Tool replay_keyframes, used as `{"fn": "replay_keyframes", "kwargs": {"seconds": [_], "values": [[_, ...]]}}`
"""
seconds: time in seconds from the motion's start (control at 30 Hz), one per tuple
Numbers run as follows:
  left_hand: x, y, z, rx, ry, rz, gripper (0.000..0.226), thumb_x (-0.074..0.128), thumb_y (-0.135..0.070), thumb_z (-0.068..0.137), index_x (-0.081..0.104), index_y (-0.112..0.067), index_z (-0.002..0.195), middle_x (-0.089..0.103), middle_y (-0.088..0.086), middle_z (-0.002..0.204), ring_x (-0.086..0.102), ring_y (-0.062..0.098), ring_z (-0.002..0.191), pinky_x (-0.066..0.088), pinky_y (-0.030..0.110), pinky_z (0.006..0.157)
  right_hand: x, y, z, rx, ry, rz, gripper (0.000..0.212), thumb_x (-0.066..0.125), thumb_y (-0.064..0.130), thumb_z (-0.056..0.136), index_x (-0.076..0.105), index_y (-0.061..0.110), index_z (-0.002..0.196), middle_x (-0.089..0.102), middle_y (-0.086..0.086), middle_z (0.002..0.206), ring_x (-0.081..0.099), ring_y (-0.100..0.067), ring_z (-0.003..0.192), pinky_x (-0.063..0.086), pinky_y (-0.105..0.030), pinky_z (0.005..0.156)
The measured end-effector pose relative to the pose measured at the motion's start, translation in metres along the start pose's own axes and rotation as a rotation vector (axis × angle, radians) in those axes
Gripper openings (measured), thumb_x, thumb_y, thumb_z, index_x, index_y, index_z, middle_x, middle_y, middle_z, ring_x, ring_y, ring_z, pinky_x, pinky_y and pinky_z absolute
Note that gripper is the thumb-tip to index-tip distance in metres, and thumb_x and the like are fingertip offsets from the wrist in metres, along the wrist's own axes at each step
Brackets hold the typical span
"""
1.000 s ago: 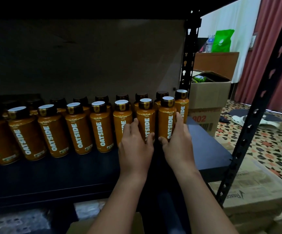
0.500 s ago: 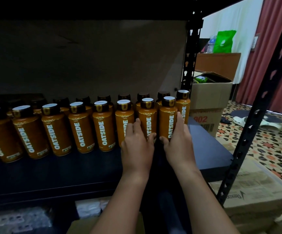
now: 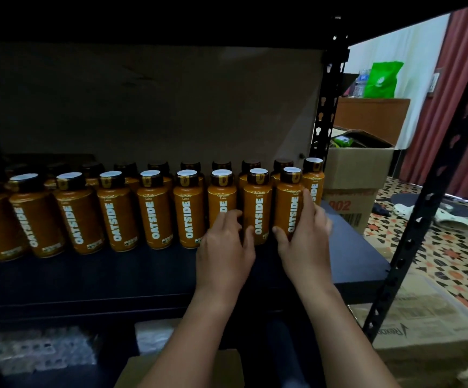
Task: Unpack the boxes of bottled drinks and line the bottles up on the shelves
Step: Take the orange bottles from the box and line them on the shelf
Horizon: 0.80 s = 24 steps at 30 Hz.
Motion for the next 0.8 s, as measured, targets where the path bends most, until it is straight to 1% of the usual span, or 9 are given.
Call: {"fn": "replay_keyframes", "kwargs": {"seconds": [0.07, 0.13, 0.17, 0.23, 0.3, 0.37, 0.43, 0.6, 0.8], "values": [[-0.023, 0.0, 0.011, 0.143, -0.057, 0.112, 0.037, 0.07, -0.025, 0.092, 0.063, -0.012, 0.126, 0.062, 0.004, 0.111, 0.06, 0.019, 0.098, 0.053, 0.029, 0.077, -0.015, 0.022, -0.004, -0.132, -0.122, -0.093, 0.082, 0.07, 0.032, 0.091, 0.023, 0.023, 0.157, 0.03, -0.007, 0.153, 0.019, -0.029, 0.144, 0.035, -0.05, 0.109], [-0.05, -0.003, 0.032, 0.3, -0.123, 0.217, 0.039, 0.066, -0.029, 0.092, 0.061, -0.014, 0.128, 0.06, 0.007, 0.116, 0.056, 0.023, 0.105, 0.044, 0.032, 0.086, -0.032, 0.046, -0.005, -0.26, -0.249, -0.164, 0.074, 0.069, 0.037, 0.089, 0.033, 0.022, 0.153, 0.034, -0.007, 0.152, 0.023, -0.032, 0.143, 0.031, -0.054, 0.109], [-0.064, -0.006, 0.047, 0.339, -0.114, 0.264, 0.042, 0.064, -0.032, 0.093, 0.059, -0.016, 0.132, 0.059, 0.007, 0.121, 0.054, 0.024, 0.111, 0.04, 0.034, 0.092, -0.037, 0.057, -0.001, -0.3, -0.247, -0.199, 0.072, 0.067, 0.041, 0.09, 0.035, 0.024, 0.152, 0.035, -0.005, 0.152, 0.022, -0.032, 0.143, 0.028, -0.055, 0.111], [-0.081, -0.01, 0.079, 0.338, 0.003, 0.375, 0.049, 0.058, -0.042, 0.098, 0.051, -0.022, 0.142, 0.055, 0.004, 0.134, 0.049, 0.023, 0.125, 0.033, 0.039, 0.105, -0.037, 0.075, 0.017, -0.334, -0.112, -0.298, 0.069, 0.061, 0.05, 0.092, 0.033, 0.032, 0.152, 0.036, 0.0, 0.154, 0.016, -0.032, 0.146, 0.021, -0.054, 0.115], [-0.082, -0.013, 0.107, 0.314, 0.219, 0.504, 0.055, 0.05, -0.054, 0.1, 0.043, -0.028, 0.148, 0.052, 0.002, 0.142, 0.044, 0.022, 0.135, 0.023, 0.045, 0.115, -0.031, 0.087, 0.038, -0.355, 0.074, -0.415, 0.065, 0.054, 0.056, 0.096, 0.03, 0.039, 0.154, 0.039, 0.005, 0.155, 0.013, -0.03, 0.148, 0.016, -0.053, 0.116], [-0.072, -0.015, 0.121, 0.319, 0.472, 0.577, 0.055, 0.044, -0.062, 0.1, 0.044, -0.033, 0.147, 0.057, -0.002, 0.139, 0.044, 0.021, 0.136, 0.018, 0.048, 0.115, -0.025, 0.094, 0.052, -0.39, 0.213, -0.501, 0.059, 0.049, 0.057, 0.098, 0.033, 0.042, 0.153, 0.046, 0.006, 0.152, 0.017, -0.029, 0.146, 0.016, -0.051, 0.113], [-0.063, -0.017, 0.125, 0.342, 0.633, 0.586, 0.05, 0.045, -0.061, 0.1, 0.049, -0.035, 0.143, 0.061, -0.004, 0.134, 0.047, 0.019, 0.134, 0.018, 0.048, 0.114, -0.021, 0.095, 0.06, -0.391, 0.297, -0.542, 0.053, 0.05, 0.055, 0.099, 0.039, 0.044, 0.15, 0.053, 0.004, 0.145, 0.024, -0.028, 0.142, 0.019, -0.051, 0.11], [-0.061, -0.014, 0.131, 0.322, 0.677, 0.502, 0.037, 0.056, -0.045, 0.101, 0.053, -0.038, 0.137, 0.063, -0.007, 0.129, 0.048, 0.018, 0.131, 0.02, 0.047, 0.113, -0.02, 0.091, 0.069, -0.302, 0.333, -0.507, 0.05, 0.057, 0.053, 0.097, 0.045, 0.047, 0.145, 0.057, 0.0, 0.141, 0.031, -0.027, 0.139, 0.021, -0.051, 0.11], [-0.066, -0.002, 0.128, 0.314, 0.631, 0.479, 0.05, 0.052, -0.056, 0.1, 0.046, -0.037, 0.146, 0.056, -0.005, 0.143, 0.044, 0.018, 0.139, 0.018, 0.049, 0.115, -0.028, 0.087, 0.065, -0.32, 0.288, -0.464, 0.061, 0.055, 0.055, 0.096, 0.035, 0.04, 0.152, 0.047, 0.0, 0.152, 0.024, -0.03, 0.143, 0.023, -0.053, 0.11]]}}
Point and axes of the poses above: each hand's wrist, its own z-axis towards the middle knuckle, its own x-axis out of the palm, y = z × x, the point moved 7 cm from there along z, towards the middle knuckle
